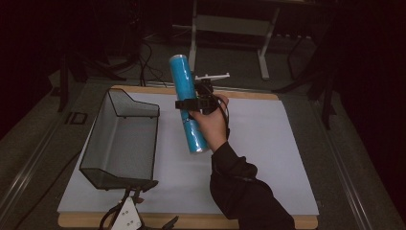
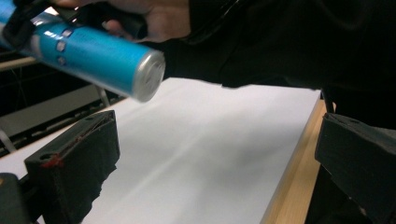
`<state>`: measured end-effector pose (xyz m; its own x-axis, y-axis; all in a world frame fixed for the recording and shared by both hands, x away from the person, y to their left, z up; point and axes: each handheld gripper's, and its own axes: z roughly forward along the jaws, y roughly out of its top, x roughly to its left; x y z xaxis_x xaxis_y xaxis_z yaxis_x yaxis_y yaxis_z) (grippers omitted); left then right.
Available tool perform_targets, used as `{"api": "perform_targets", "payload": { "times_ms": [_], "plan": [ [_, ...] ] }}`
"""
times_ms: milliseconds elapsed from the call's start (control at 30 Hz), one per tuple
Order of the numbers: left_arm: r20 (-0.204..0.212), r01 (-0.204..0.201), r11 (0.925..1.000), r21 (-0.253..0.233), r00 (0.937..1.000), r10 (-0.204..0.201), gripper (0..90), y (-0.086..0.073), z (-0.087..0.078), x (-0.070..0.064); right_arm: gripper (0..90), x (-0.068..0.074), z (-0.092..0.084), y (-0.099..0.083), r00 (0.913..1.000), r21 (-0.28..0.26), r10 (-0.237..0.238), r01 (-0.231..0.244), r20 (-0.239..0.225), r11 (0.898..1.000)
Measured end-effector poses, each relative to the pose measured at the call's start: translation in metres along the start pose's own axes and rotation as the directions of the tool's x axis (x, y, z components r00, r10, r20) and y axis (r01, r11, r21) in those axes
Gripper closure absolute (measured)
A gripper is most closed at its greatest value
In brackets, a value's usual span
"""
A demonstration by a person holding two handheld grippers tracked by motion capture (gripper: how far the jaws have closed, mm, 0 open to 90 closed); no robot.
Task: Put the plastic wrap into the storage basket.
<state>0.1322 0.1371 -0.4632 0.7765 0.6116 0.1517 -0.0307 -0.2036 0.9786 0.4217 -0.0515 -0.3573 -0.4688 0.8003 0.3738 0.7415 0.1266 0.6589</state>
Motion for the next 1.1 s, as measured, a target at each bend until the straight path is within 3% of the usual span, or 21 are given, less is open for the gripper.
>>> {"api": "perform_targets", "payload": {
  "times_ms": [67, 133, 433, 500, 733, 1100],
  "plan": [
    [-0.017, 0.001, 1.0000, -0.009, 0.9999, -0.001, 0.8, 0.000, -0.002, 0.000, 31.6, 0.005, 0.002, 0.000, 1.0000, 0.000, -0.009, 0.009, -0.002, 1.000],
    [-0.025, -0.002, 0.9999, -0.010, 0.9997, 0.002, 0.8, 0.000, -0.002, 0.001, 31.6, 0.020, 0.009, 0.000, 0.9997, -0.014, -0.023, 0.023, -0.011, 1.000],
    [-0.029, -0.010, 0.9999, -0.005, 0.9995, 0.009, 0.8, 0.000, -0.003, 0.001, 31.7, 0.053, 0.026, -0.007, 0.9989, -0.065, -0.046, 0.045, -0.012, 0.997],
    [-0.032, -0.009, 1.0000, -0.001, 0.9995, 0.009, 0.8, 0.000, -0.003, 0.001, 31.6, 0.066, 0.032, -0.008, 0.9980, -0.077, -0.062, 0.060, -0.013, 0.995],
    [-0.039, -0.004, 1.0000, 0.003, 0.9992, 0.004, 0.8, 0.001, -0.004, 0.001, 31.7, 0.089, 0.046, -0.010, 0.9967, -0.090, -0.070, 0.067, -0.040, 0.994],
    [-0.061, -0.021, 0.9998, -0.001, 0.9979, 0.021, 0.8, 0.001, -0.006, 0.000, 31.6, 0.106, 0.077, -0.019, 0.9964, -0.094, -0.059, 0.053, -0.061, 0.994]
  ]
}}
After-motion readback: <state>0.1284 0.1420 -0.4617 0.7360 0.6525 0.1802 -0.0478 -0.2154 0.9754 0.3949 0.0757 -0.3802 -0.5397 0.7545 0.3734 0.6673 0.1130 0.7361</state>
